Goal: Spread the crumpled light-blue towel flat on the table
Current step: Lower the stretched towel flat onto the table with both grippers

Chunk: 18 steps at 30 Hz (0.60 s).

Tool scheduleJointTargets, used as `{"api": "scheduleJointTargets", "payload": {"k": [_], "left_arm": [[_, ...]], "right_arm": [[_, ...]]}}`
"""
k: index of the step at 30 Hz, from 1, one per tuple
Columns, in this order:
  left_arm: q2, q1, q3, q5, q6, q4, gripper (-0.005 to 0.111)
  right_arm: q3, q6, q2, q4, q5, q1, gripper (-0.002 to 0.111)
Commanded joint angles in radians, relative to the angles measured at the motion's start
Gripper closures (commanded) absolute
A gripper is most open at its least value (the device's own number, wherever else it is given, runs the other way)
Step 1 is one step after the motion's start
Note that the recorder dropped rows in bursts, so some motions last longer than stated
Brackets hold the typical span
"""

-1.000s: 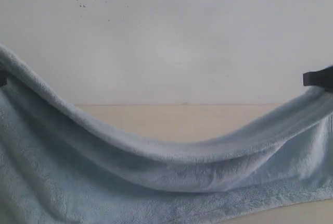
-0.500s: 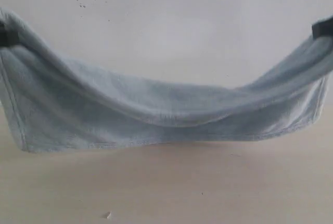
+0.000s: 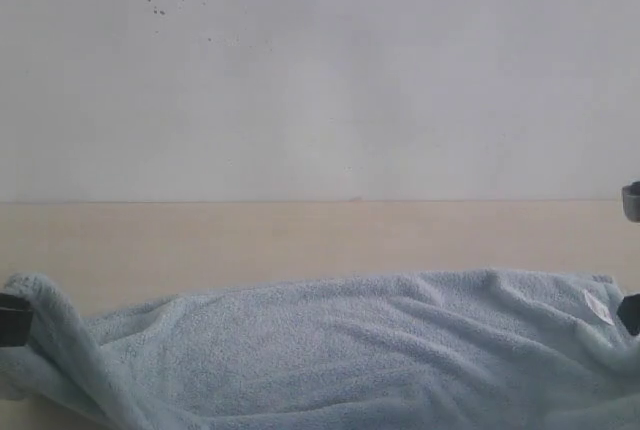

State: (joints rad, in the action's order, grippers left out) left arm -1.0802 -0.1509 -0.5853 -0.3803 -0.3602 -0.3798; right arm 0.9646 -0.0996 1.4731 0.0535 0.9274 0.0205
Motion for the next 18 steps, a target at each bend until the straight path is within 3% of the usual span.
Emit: {"api": "scheduleJointTargets", "payload": {"k": [1,4,7,12,16,18], "left_arm": [[0.018,0.001,0.004,-0.083,0.001,0.022,0.103],[0.018,0.001,0.004,-0.157,0.001,0.088,0.103],[0.018,0.001,0.004,-0.235,0.001,0.166,0.097],[0.018,0.001,0.004,-0.273,0.008,0.19,0.062],[0.018,0.001,0.004,-0.254,0.032,0.19,0.036],[0.018,0.001,0.004,-0.228,0.032,0.19,0.033]], "right_arm": [[-0.053,0.031,-0.01,0.011,0.008,-0.001,0.107],[-0.085,0.033,-0.01,-0.004,0.008,-0.001,0.099],[-0.108,0.037,-0.01,-0.012,0.006,-0.001,0.082],[-0.11,0.037,-0.01,-0.012,0.008,-0.001,0.052],[-0.11,0.037,-0.01,-0.01,-0.004,-0.001,0.049],[-0.096,0.037,-0.01,-0.01,-0.004,-0.001,0.049]]}}
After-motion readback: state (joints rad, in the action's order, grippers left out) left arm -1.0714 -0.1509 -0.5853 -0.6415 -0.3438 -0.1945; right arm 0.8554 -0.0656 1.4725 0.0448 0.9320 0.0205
